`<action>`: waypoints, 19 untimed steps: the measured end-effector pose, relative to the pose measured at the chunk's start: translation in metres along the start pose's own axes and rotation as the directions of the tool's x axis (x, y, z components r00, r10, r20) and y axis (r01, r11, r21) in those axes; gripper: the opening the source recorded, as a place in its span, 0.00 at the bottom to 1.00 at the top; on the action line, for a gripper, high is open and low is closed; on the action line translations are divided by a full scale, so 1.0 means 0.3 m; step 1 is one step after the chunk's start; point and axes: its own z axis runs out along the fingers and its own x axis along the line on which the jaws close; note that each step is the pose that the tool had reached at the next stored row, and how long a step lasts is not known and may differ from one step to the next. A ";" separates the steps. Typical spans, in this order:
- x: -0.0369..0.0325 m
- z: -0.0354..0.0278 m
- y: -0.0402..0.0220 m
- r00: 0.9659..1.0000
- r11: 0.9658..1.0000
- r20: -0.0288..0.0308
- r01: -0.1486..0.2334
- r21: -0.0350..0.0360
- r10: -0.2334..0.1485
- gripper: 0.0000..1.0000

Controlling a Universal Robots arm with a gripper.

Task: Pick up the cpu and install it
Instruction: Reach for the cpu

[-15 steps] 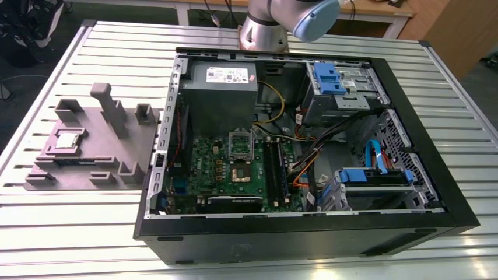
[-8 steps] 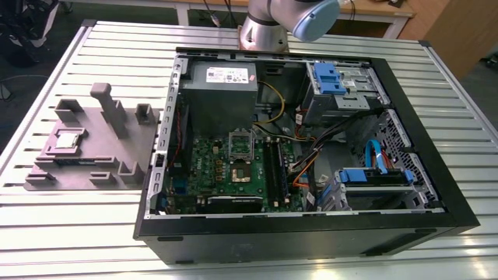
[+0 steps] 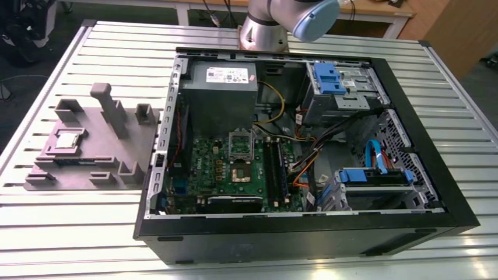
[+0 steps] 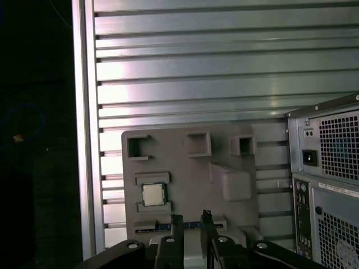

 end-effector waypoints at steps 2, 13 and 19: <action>0.000 0.000 0.000 1.000 1.000 0.000 0.000 0.000 0.000 0.35; 0.000 -0.001 0.000 1.000 1.000 -0.025 0.006 -0.012 -0.007 0.47; 0.001 0.000 0.000 0.998 0.998 -0.027 0.055 -0.013 -0.055 0.47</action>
